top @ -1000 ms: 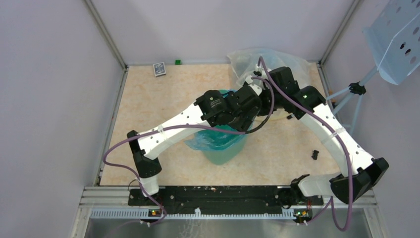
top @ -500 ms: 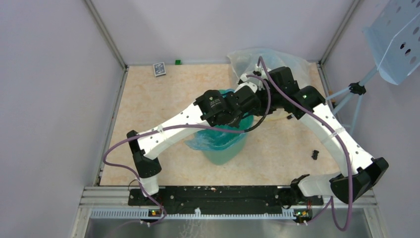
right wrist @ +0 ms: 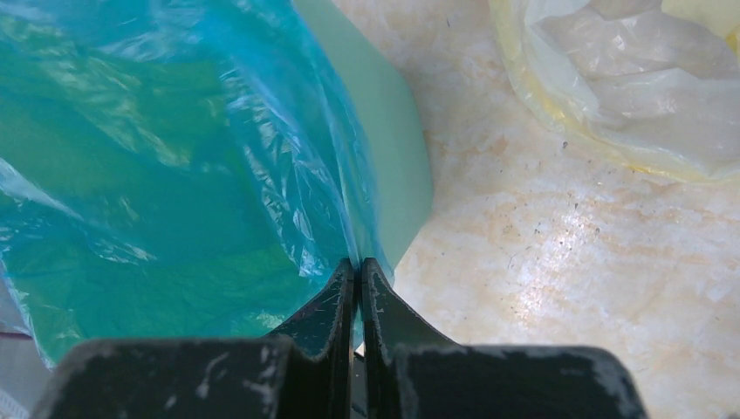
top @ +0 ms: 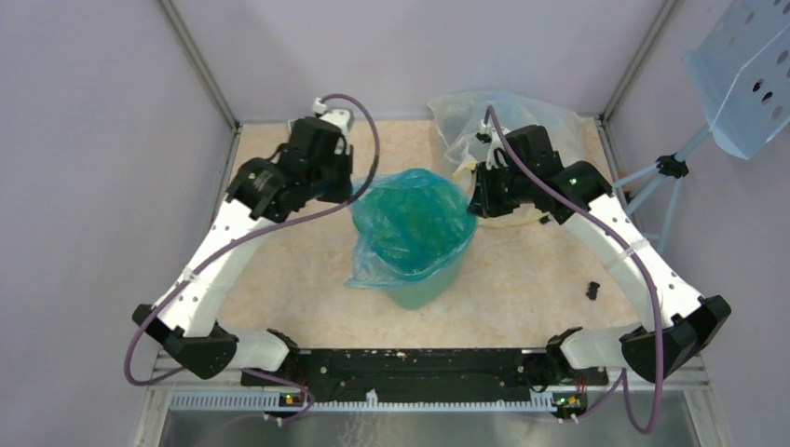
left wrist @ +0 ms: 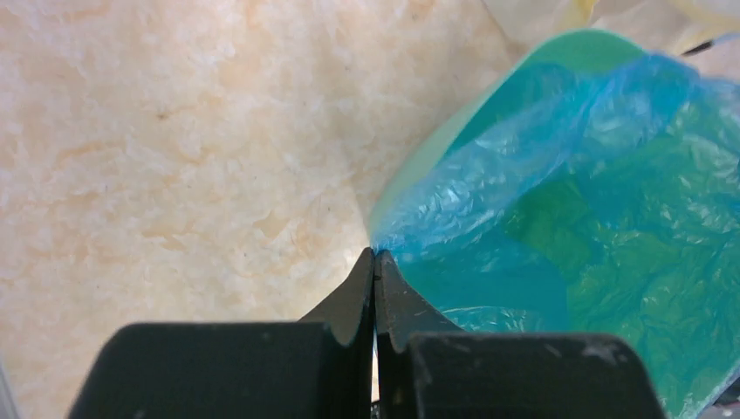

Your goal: Put the trash bags into the trash bin

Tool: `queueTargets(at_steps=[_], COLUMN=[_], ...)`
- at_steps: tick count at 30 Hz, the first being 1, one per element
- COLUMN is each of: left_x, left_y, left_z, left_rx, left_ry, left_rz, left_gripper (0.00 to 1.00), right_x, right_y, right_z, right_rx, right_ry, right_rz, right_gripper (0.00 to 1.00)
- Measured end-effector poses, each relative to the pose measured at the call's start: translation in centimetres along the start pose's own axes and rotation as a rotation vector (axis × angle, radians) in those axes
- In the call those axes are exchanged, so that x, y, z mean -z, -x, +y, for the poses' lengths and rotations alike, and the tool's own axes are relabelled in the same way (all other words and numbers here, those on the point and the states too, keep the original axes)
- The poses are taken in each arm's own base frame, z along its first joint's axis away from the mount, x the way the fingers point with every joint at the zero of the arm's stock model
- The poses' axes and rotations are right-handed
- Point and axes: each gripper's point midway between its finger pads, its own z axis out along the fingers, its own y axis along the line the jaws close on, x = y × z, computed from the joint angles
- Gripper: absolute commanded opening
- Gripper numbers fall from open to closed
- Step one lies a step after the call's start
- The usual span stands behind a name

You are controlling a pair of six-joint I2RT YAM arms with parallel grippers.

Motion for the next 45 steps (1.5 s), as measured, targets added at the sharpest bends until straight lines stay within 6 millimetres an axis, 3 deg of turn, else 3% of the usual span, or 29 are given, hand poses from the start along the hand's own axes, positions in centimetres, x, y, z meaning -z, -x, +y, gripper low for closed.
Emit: queueTargets(at_steps=[4, 7, 13, 18, 27, 31, 38, 42, 45], left_x=[1.4, 0.9, -2.6, -6.0, -10.0, -10.4, -10.4, -10.6, -10.6], left_y=[1.4, 1.9, 0.5, -0.5, 0.1, 1.4, 3.2, 3.1, 3.0], left_z=[3.4, 4.8, 7.7, 8.6, 6.6, 5.1, 3.0, 2.5, 2.4], left_rx=[0.067, 0.091, 0.143, 0.160, 0.172, 0.200, 0.202, 0.204, 0.206], left_ry=[-0.020, -0.033, -0.054, -0.079, -0.243, -0.339, -0.474, -0.509, -0.519], left_rz=[-0.069, -0.080, -0.029, -0.009, -0.131, -0.190, -0.239, -0.227, -0.222], left_gripper=[0.00, 0.00, 0.06, 0.12, 0.11, 0.12, 0.13, 0.13, 0.11], right_x=[0.0, 0.0, 0.0, 0.0, -0.1, 0.0, 0.8, 1.9, 2.5], right_y=[0.0, 0.0, 0.0, 0.0, 0.0, 0.0, 0.9, 4.0, 6.0], right_z=[0.0, 0.0, 0.0, 0.0, 0.2, 0.3, 0.6, 1.9, 3.3], right_rx=[0.001, 0.001, 0.001, 0.001, 0.005, 0.021, 0.091, 0.153, 0.211], right_ry=[0.000, 0.000, 0.001, 0.002, 0.013, 0.023, 0.037, 0.086, 0.146], right_rz=[0.000, 0.000, 0.000, 0.000, 0.000, 0.001, -0.036, -0.151, -0.225], right_gripper=[0.00, 0.00, 0.00, 0.00, 0.01, 0.36, 0.62, 0.62, 0.52])
